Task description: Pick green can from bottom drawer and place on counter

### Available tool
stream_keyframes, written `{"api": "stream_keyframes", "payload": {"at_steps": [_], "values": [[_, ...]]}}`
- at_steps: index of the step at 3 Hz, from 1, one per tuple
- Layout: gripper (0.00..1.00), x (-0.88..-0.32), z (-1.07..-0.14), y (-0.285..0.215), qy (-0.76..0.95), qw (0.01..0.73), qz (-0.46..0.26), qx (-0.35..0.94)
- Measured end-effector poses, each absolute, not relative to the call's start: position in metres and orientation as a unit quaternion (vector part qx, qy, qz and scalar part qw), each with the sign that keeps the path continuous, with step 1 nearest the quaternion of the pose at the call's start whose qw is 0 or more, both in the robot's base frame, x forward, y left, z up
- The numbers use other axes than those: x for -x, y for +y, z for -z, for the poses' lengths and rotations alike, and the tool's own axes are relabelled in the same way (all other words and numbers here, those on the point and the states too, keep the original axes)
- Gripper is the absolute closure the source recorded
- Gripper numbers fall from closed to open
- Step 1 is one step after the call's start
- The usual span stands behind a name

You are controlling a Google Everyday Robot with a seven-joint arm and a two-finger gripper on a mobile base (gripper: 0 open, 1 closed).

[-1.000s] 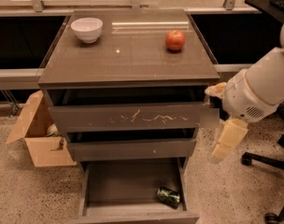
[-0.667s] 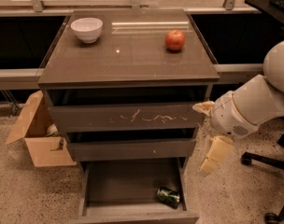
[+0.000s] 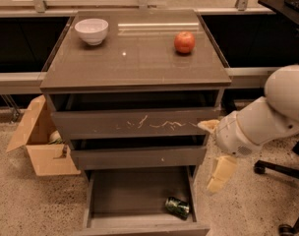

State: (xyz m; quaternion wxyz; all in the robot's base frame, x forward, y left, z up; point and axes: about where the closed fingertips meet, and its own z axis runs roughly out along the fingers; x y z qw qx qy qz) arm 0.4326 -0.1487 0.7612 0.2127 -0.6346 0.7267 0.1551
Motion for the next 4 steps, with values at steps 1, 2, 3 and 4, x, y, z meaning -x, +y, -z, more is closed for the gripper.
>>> {"api": "stream_keyframes", "payload": {"at_steps": [1,2,3,4], "values": [[0.0,-0.43,-0.692,-0.147,0.718,0.202,-0.187,0.639],[0.0,-0.431,-0.608,-0.139,0.703,0.187,-0.222,0.65],[0.0,-0.432,-0.542,-0.133,0.699,0.173,-0.262,0.643],[0.0,-0.432,-0.542,-0.133,0.699,0.173,-0.262,0.643]]}}
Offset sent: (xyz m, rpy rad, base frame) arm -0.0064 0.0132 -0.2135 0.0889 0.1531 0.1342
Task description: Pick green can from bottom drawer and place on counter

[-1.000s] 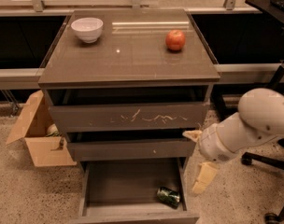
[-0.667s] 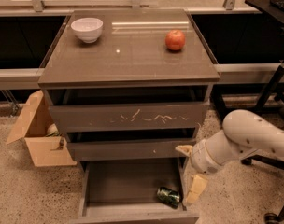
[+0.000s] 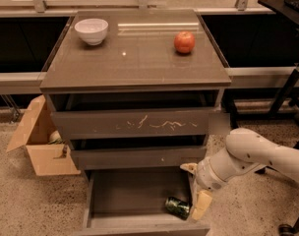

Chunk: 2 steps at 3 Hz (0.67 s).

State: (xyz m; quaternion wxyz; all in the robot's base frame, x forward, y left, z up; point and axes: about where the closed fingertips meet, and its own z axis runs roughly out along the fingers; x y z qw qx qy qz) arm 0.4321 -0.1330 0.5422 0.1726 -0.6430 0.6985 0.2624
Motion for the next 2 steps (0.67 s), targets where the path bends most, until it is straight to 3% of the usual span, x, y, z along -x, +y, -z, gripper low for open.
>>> {"api": "stream_keyframes", "payload": {"at_steps": [2], "values": [[0.0,-0.445,-0.456,-0.135,0.684,0.176,-0.278,0.65]]}}
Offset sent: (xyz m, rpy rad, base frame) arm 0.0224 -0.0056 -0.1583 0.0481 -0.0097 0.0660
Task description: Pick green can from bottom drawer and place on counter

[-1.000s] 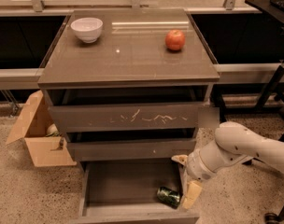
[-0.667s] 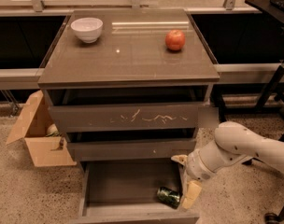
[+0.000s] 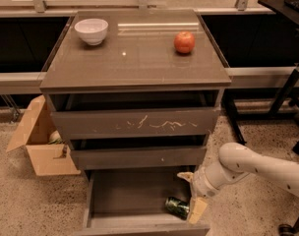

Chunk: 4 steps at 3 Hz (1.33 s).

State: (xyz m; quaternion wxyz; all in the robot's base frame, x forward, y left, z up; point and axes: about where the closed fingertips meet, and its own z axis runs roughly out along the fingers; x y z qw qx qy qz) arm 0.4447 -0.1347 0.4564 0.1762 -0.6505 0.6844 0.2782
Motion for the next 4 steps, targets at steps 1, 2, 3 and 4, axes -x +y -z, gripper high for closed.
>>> {"api": "stream_keyframes", "payload": {"at_steps": [1,2,3,4], "values": [[0.0,-0.451,-0.406,-0.137,0.677,0.173,-0.287,0.656],[0.0,-0.461,-0.359,-0.142,0.673,0.172,-0.297,0.655],[0.0,-0.48,-0.312,-0.145,0.67,0.179,-0.305,0.652],[0.0,-0.503,-0.271,-0.156,0.687,0.181,-0.314,0.629]]}}
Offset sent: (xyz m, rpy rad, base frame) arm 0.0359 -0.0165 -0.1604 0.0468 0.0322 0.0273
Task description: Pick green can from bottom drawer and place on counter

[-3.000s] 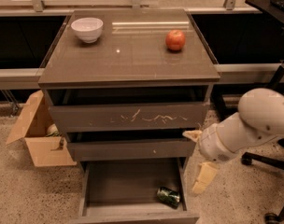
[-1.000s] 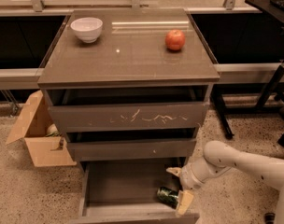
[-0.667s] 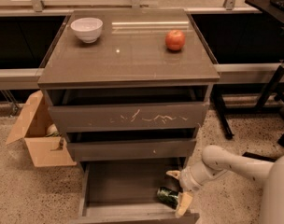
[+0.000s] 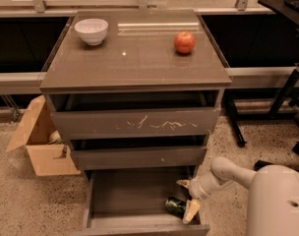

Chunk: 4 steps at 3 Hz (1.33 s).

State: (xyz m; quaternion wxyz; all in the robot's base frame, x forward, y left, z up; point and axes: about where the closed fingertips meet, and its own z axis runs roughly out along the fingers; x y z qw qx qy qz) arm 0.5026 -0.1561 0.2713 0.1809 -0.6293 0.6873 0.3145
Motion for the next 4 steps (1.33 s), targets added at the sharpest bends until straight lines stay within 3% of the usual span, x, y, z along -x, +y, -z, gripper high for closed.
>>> {"api": "stream_keyframes", "payload": {"at_steps": [4], "values": [[0.0,-0.543,-0.205,-0.14,0.705,0.165,-0.245,0.644]]}}
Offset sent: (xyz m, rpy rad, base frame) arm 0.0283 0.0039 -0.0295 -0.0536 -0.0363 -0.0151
